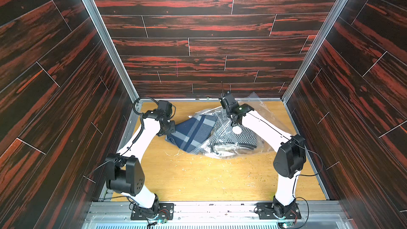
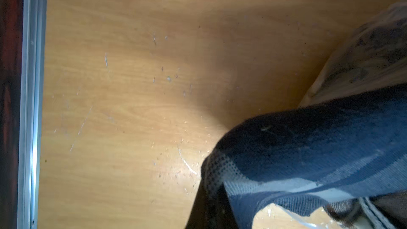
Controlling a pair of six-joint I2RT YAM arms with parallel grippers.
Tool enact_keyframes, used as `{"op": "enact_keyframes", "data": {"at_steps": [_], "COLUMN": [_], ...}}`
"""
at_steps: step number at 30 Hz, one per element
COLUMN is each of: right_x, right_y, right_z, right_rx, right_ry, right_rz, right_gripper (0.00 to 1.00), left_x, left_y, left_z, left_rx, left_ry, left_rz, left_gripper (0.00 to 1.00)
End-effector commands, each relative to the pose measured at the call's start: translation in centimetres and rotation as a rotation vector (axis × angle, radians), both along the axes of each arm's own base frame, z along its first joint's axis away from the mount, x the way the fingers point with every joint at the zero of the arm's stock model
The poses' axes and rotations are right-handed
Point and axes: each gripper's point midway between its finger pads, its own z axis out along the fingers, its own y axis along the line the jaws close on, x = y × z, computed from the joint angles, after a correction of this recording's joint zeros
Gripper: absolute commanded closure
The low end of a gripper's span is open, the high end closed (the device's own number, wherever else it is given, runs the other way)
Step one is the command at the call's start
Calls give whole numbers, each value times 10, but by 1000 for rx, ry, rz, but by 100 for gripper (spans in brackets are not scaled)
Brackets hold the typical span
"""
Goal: Take the scarf out of the vacuum bag
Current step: Take out the scarf from the vacuum bag, then place the scarf at the corner of the board.
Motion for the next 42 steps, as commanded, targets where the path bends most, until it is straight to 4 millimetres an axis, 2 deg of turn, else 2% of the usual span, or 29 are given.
{"op": "enact_keyframes", "data": {"at_steps": [1,4,7,10,16,18,22,29,32,33,38,42], "right_x": [11,9,7,5,2,0,-5,-22,-29,-32,-44,-55], "right_y": [-29,-31,-31,-31,-33,-34,-34,-48,-55,-57,-59,-61], "right_z": [11,12,12,14,19,22,27,30,36,38,42,44], "right_rx": [-34,-32,-25,-14,-20,-19,-10,-30,-30,-31,-10,16], "right_ry": [-24,-19,-17,-17,-18,-21,-18,-5,-14,-13,11,16], "right_rz": [-89,-91,-92,-88,-87,-84,-69,-76,-80,-80,-64,-53], "right_gripper": [100,100,100,100,100,100,100,100,100,100,100,100], "left_x": [-11,-20,-35,-41,-40,-39,-23,2,16,21,37,40], "left_y": [23,50,80,98,122,121,110,149,153,154,143,126], "left_z": [7,2,-14,-23,-24,-24,-9,27,37,34,32,33], "left_rx": [74,134,119,116,173,132,44,242,258,260,190,95], "left_ry": [28,43,120,157,193,192,118,31,24,33,35,-7], "left_rz": [22,86,166,226,323,337,324,381,360,354,311,273], "left_gripper": [100,100,100,100,100,100,100,100,100,100,100,100]}}
